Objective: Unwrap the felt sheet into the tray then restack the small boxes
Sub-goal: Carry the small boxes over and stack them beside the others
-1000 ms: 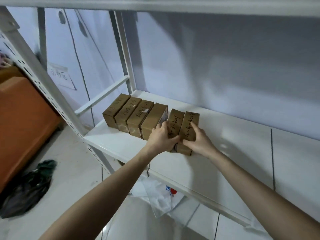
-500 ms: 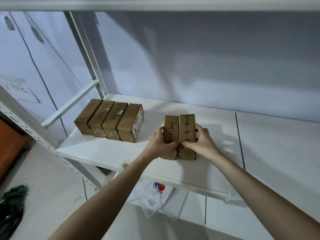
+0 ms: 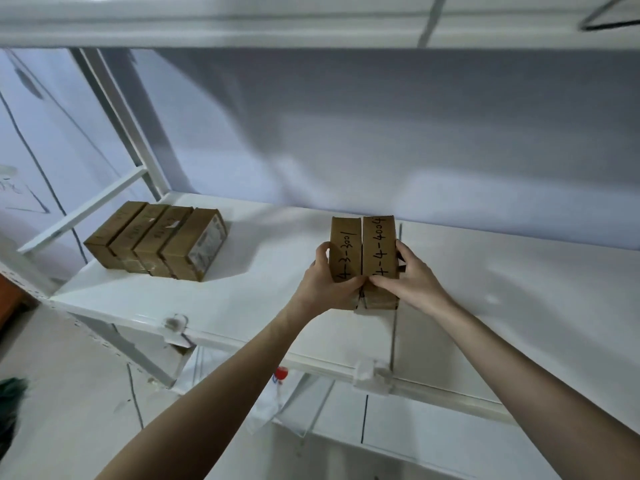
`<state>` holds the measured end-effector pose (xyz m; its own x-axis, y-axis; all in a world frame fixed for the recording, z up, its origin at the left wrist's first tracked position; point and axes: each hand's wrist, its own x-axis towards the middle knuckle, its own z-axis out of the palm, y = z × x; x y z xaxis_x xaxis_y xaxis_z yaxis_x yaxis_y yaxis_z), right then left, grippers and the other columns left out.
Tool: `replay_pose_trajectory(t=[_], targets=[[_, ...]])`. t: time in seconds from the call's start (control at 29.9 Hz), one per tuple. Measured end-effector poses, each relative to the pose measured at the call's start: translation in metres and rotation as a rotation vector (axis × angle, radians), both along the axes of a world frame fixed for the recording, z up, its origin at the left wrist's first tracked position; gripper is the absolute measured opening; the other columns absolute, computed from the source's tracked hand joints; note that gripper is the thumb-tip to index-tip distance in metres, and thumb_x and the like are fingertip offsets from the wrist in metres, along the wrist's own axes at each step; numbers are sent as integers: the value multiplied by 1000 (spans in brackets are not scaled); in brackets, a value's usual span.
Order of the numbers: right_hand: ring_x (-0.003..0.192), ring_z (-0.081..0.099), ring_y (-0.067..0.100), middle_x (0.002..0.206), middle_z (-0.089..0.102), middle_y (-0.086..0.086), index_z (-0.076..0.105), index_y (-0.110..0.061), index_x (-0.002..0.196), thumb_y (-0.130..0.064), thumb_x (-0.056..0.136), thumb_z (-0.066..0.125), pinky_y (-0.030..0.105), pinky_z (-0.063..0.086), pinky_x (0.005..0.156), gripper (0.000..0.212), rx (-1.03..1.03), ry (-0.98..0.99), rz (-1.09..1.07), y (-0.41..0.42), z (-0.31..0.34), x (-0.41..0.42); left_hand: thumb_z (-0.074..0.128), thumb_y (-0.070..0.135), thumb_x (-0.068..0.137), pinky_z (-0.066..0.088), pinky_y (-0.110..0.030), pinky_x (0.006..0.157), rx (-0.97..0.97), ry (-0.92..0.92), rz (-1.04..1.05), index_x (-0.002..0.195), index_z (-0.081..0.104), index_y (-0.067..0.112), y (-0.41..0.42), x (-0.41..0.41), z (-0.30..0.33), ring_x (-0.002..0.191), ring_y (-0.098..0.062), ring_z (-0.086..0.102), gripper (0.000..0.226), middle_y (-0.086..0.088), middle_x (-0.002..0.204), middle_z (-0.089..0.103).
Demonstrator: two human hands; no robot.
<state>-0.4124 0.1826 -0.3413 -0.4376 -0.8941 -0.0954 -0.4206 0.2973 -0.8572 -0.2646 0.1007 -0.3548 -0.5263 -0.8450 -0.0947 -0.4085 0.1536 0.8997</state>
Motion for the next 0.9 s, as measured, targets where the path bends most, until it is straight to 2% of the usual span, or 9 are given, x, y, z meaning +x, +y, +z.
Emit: replay_pose_trajectory(t=[0.17,0.3,0.4,0.5,0.6,0.67,0.73,0.9], targets=[[96,58,10,112,61,-8,45,-28,132,-20,76,73,11,42,73,63,-30,20,-25,58,7,-72,74,36,75,45,-23,83,-13,-2,-54,137,26,23,49,-75,5,102,-13,58,79,5,118,54],[111,55,17,108,52,-13,26,-30,145,-23,78,72,26,44,93,82,-18,32,-63,91,13,-116,73,40,74,48,-27,88,-40,-24,-85,137,25,23,76,-124,4,108,-15,58,81,0,126,55],[118,52,20,110,51,-15,16,-35,146,-32,78,71,33,43,101,87,0,51,-70,109,16,-140,71,41,75,52,-37,88,-47,-40,-133,138,24,23,86,-153,5,106,-17,59,81,-1,125,59],[117,56,22,116,59,-10,22,-38,143,-36,78,70,41,42,104,80,12,93,-91,119,23,-168,67,52,73,50,-40,93,-89,-96,-205,139,23,28,89,-184,10,112,-21,58,83,-3,127,57],[111,59,23,109,63,-7,30,-37,137,-42,76,67,43,45,100,72,40,122,-134,126,31,-193,63,54,77,48,-35,91,-84,-106,-271,140,23,26,91,-211,16,118,-22,54,80,-4,133,54],[106,61,23,110,64,-3,31,-43,133,-54,66,62,43,49,95,75,69,169,-150,133,34,-210,62,53,80,46,-31,85,-106,-120,-302,141,23,25,94,-231,20,121,-23,52,78,-4,134,52],[106,60,23,112,63,3,28,-48,133,-60,61,59,41,49,94,79,121,184,-160,141,35,-225,62,53,80,46,-35,90,-127,-141,-321,142,22,24,98,-247,24,122,-24,51,80,-5,134,51],[113,56,25,122,59,7,30,-41,140,-44,80,62,38,44,97,68,183,233,-216,170,37,-260,63,50,80,46,-43,99,-117,-166,-358,141,28,23,122,-280,26,121,-25,52,75,-7,133,52]])
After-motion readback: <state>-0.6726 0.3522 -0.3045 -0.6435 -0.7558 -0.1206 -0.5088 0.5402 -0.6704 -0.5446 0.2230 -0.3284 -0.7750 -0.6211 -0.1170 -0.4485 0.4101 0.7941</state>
